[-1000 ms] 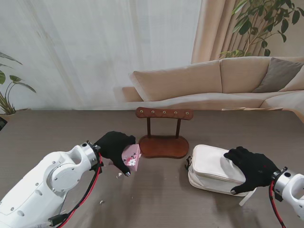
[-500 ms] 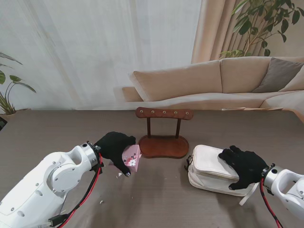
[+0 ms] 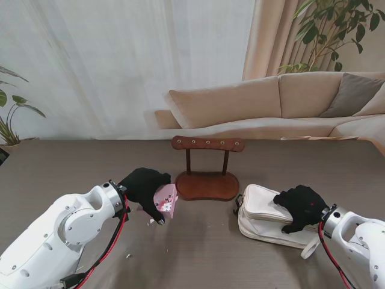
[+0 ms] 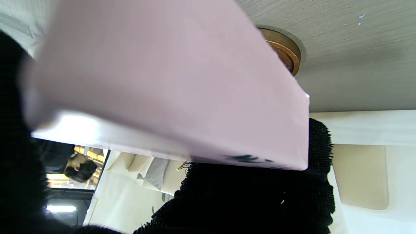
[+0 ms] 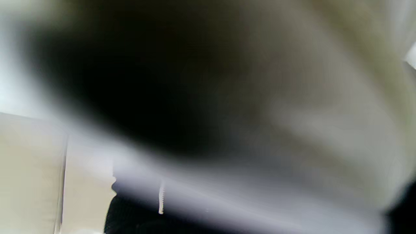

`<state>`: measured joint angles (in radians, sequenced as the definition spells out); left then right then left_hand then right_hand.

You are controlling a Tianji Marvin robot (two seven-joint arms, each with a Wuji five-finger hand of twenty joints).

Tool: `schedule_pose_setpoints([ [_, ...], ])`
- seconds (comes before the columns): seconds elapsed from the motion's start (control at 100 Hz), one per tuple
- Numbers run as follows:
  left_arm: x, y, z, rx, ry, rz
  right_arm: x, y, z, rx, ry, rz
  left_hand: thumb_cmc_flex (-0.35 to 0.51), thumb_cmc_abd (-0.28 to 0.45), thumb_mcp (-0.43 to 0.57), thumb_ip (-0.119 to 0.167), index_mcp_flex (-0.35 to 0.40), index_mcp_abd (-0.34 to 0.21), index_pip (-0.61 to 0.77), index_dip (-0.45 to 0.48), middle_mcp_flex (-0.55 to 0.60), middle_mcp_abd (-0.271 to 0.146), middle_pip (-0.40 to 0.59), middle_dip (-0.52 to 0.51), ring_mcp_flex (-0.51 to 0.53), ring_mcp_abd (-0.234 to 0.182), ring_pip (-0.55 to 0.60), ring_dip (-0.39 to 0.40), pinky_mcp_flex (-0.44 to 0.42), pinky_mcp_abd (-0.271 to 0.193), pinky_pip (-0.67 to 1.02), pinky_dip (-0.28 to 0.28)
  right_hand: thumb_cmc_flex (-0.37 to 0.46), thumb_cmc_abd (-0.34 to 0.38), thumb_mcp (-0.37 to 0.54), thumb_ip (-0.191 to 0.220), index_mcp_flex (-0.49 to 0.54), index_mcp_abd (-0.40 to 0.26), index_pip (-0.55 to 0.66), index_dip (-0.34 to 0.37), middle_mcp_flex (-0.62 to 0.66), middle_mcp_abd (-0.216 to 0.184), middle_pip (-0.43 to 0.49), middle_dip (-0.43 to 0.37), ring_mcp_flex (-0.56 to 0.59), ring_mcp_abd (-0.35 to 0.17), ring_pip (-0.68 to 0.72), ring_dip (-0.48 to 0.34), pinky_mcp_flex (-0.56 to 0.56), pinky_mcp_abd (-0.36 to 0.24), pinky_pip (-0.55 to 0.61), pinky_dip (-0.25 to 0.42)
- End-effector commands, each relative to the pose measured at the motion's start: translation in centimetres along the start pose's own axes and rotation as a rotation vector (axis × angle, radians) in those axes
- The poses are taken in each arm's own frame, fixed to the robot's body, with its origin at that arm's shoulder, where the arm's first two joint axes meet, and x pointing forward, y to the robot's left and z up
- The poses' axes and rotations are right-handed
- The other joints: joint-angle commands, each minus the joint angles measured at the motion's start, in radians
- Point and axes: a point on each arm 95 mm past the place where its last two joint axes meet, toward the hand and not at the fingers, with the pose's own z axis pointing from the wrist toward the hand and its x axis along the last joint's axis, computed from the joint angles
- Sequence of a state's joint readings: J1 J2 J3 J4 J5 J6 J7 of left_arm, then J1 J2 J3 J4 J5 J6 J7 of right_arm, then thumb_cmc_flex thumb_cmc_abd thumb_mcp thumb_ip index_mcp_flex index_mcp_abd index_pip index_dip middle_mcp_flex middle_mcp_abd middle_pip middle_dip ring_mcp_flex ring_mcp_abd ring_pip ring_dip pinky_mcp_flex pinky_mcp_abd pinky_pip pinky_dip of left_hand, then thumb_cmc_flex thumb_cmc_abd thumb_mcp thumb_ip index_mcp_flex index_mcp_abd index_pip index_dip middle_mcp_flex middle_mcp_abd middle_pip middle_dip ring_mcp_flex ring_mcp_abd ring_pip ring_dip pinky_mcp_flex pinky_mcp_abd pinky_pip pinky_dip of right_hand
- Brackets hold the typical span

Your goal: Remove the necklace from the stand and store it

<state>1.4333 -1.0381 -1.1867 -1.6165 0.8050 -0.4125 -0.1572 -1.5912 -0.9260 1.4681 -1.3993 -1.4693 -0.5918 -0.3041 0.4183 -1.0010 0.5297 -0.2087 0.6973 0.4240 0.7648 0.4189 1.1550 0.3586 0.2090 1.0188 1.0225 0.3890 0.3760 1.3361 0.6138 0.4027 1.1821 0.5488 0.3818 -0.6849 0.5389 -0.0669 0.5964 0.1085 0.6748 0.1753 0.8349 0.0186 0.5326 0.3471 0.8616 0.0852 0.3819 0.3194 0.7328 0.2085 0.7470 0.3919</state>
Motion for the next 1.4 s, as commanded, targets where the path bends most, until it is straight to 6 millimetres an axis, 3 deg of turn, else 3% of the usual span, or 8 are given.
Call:
schedule_pose_setpoints([
  [0.0,0.1,0.0,0.0,-0.012,0.0,0.0,1.2,-1.8,0.2,0.043,0.02,0.022,0.554,0.15,0.463,0.025,0.089,-0.206,0.699,0.039,0.104,-0.156,0.115,0.032,0.086,-0.08,0.367,0.092,0.038,-0.068,0.076,0.032,0.181,-0.028,0.28,-0.023,0.151,-0.309,0.288,-0.07,0.146,-0.117,0.034,0.058,0.1,-0.068,0.067,0.043,-0.405,-0.033,0.141,-0.067],
  [0.02,0.1,0.0,0.0,-0.012,0.0,0.0,1.2,-1.8,0.3,0.036,0.021,0.022,0.554,0.15,0.463,0.025,0.089,-0.206,0.699,0.039,0.104,-0.156,0.115,0.031,0.086,-0.08,0.367,0.092,0.039,-0.069,0.076,0.032,0.085,-0.107,0.615,-0.134,0.168,-0.318,0.312,-0.093,0.172,-0.123,0.027,0.071,0.121,-0.078,0.077,0.049,-0.391,-0.039,0.172,-0.073],
  [0.04,0.1,0.0,0.0,-0.012,0.0,0.0,1.3,-1.9,0.5,0.029,0.023,0.023,0.554,0.15,0.463,0.025,0.089,-0.206,0.699,0.039,0.104,-0.157,0.115,0.031,0.086,-0.08,0.367,0.092,0.038,-0.069,0.076,0.032,0.043,-0.142,0.797,-0.227,0.192,-0.326,0.327,-0.103,0.206,-0.126,0.021,0.082,0.147,-0.09,0.091,0.057,-0.373,-0.047,0.206,-0.075],
  [0.07,0.1,0.0,0.0,-0.012,0.0,0.0,1.3,-2.0,0.7,0.02,0.025,0.026,0.554,0.151,0.463,0.025,0.089,-0.206,0.699,0.039,0.104,-0.156,0.115,0.031,0.086,-0.08,0.367,0.092,0.038,-0.069,0.076,0.032,0.04,-0.148,0.875,-0.285,0.216,-0.341,0.355,-0.119,0.249,-0.129,0.011,0.097,0.179,-0.101,0.11,0.068,-0.35,-0.056,0.246,-0.078],
  [0.12,0.1,0.0,0.0,-0.012,0.0,0.0,1.4,-2.1,1.1,0.005,0.028,0.044,0.555,0.151,0.463,0.025,0.089,-0.206,0.699,0.039,0.104,-0.156,0.115,0.031,0.086,-0.08,0.367,0.092,0.038,-0.069,0.075,0.032,0.064,-0.151,0.908,-0.3,0.259,-0.359,0.408,-0.154,0.317,-0.128,-0.001,0.125,0.232,-0.113,0.144,0.088,-0.311,-0.068,0.302,-0.084],
  [0.34,0.2,-0.2,-0.3,-0.009,-0.008,0.002,2.0,-2.1,2.4,-0.054,0.069,0.116,0.555,0.15,0.463,0.024,0.089,-0.206,0.699,0.039,0.105,-0.155,0.115,0.032,0.086,-0.081,0.368,0.092,0.038,-0.067,0.076,0.032,0.186,-0.137,0.938,-0.32,0.388,-0.423,0.531,-0.001,0.448,-0.094,0.117,0.284,0.389,-0.085,0.342,0.198,-0.14,-0.123,0.46,-0.049],
  [0.6,0.2,-0.4,-0.8,-0.003,-0.017,0.009,3.0,-1.5,3.4,-0.134,0.145,0.195,0.554,0.151,0.463,0.024,0.089,-0.206,0.699,0.039,0.104,-0.156,0.115,0.031,0.086,-0.081,0.368,0.092,0.039,-0.068,0.076,0.032,0.208,-0.121,0.942,-0.31,0.42,-0.438,0.546,0.133,0.465,-0.066,0.227,0.361,0.453,-0.055,0.489,0.274,-0.053,-0.152,0.503,-0.003],
  [1.39,-0.1,-0.9,-2.3,0.009,-0.048,0.032,7.1,1.3,5.9,-0.273,0.332,0.429,0.556,0.152,0.461,0.025,0.089,-0.206,0.699,0.039,0.103,-0.155,0.114,0.031,0.087,-0.079,0.368,0.089,0.039,-0.067,0.076,0.032,0.242,-0.113,0.927,-0.3,0.431,-0.398,0.543,0.152,0.456,-0.033,0.233,0.368,0.448,-0.024,0.503,0.291,-0.032,-0.141,0.481,0.007],
])
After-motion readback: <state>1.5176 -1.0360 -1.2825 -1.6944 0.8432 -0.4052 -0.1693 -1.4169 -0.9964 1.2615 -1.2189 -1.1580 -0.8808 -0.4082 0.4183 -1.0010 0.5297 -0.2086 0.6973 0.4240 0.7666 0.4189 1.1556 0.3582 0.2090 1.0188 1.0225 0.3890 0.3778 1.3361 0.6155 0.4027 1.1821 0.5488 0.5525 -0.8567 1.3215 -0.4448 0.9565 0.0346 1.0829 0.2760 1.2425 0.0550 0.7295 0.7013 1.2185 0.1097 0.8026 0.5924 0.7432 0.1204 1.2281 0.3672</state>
